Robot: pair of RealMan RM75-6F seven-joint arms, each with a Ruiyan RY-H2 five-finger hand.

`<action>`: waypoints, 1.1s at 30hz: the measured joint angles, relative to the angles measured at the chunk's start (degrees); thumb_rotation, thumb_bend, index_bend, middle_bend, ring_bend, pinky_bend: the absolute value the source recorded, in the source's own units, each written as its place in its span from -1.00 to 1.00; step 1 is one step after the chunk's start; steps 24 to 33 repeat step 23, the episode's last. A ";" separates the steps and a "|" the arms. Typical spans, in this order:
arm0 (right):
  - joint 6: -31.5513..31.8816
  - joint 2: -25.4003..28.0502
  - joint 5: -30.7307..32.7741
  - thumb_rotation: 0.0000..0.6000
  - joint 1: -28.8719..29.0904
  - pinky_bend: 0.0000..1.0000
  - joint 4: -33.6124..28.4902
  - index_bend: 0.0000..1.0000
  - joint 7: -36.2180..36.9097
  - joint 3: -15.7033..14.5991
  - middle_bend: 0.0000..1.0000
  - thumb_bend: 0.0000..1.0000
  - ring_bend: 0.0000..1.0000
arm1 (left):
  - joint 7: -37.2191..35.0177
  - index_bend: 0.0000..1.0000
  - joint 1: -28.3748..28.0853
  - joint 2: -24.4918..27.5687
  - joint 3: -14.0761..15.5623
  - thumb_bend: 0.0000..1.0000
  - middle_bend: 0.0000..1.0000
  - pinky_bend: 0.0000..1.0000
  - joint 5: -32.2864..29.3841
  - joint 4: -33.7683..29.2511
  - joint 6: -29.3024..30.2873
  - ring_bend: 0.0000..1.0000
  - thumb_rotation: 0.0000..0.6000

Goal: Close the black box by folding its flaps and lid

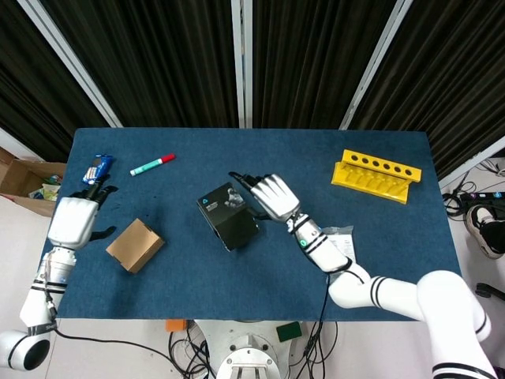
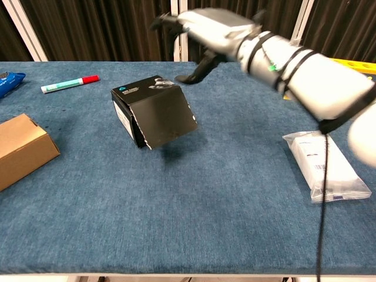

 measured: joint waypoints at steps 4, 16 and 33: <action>2.27 7.59 1.44 1.00 -4.66 -0.43 -7.85 -0.98 -1.63 -0.19 -0.56 -0.43 -0.62 | -0.97 -0.52 2.81 1.37 -0.22 -1.00 -0.69 -0.12 -1.18 2.57 2.10 -0.41 1.00; 14.58 31.94 4.10 1.00 -27.39 -0.82 -27.67 -1.00 -0.25 -7.07 -0.79 -0.42 -0.95 | -8.69 -0.59 13.74 3.16 2.62 -1.00 -0.69 -0.44 -1.56 7.50 8.08 -0.64 1.00; 22.92 34.19 0.91 1.00 -38.80 -0.87 -29.37 -1.00 6.08 -11.16 -0.81 -0.42 -0.98 | -11.19 -0.59 19.95 1.63 5.38 -1.00 -0.69 -0.47 3.96 7.64 15.41 -0.64 1.00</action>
